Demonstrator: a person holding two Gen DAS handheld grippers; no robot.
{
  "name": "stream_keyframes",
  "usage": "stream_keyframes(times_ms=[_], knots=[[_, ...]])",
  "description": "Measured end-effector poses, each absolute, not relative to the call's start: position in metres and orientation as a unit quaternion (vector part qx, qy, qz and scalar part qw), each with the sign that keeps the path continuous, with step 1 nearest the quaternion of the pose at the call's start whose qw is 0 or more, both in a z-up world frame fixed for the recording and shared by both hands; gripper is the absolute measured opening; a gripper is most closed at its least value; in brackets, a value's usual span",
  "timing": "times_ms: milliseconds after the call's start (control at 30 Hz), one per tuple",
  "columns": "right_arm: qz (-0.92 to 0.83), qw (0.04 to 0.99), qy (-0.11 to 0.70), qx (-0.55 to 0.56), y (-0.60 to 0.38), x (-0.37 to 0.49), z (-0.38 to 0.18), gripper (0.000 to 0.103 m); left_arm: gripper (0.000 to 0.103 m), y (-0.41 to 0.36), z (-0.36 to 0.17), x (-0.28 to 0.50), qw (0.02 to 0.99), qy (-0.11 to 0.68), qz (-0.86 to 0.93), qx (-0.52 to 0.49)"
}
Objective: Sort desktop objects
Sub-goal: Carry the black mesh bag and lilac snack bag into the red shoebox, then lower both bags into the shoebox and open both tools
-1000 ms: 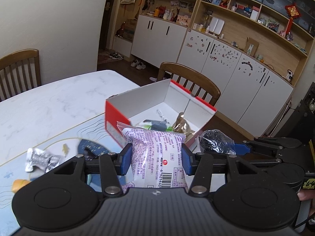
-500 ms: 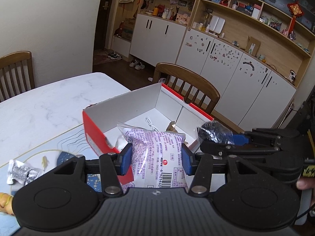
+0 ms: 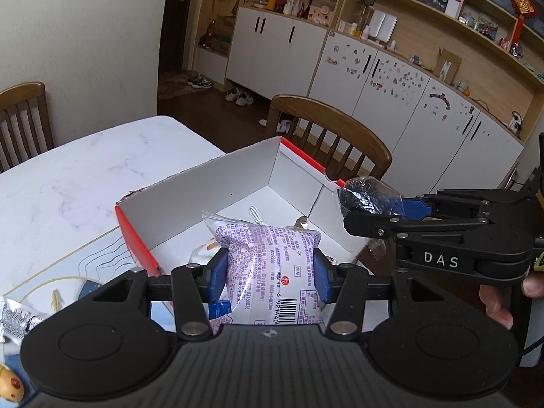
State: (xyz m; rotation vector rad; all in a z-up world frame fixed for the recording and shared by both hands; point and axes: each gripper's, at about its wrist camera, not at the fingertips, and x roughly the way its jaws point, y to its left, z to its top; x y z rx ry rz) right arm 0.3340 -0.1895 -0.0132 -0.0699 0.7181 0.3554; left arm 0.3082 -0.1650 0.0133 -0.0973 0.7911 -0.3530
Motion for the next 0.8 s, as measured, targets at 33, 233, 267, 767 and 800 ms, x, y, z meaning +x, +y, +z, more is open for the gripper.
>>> stream_keyframes(times_ms=[33,233,267,767,800], knots=[[0.174,0.919,0.352,-0.033,-0.191,0.338,-0.014,0.035,0.049,-0.166,0.011,0.313,0.906,0.385,-0.17,-0.047],[0.175,0.913,0.368,-0.031,-0.196,0.365,-0.021,0.035,0.049,-0.172,0.002,0.338,0.902,0.396,-0.167,-0.04],[0.175,0.911,0.372,-0.03,-0.197,0.371,-0.022,0.035,0.049,-0.173,0.001,0.342,0.901,0.398,-0.167,-0.039],[0.171,0.89,0.419,-0.054,-0.185,0.438,-0.053,0.035,0.049,-0.184,-0.027,0.386,0.892,0.424,-0.157,-0.016],[0.173,0.888,0.423,-0.056,-0.184,0.441,-0.055,0.035,0.049,-0.185,-0.028,0.388,0.891,0.426,-0.156,-0.014]])
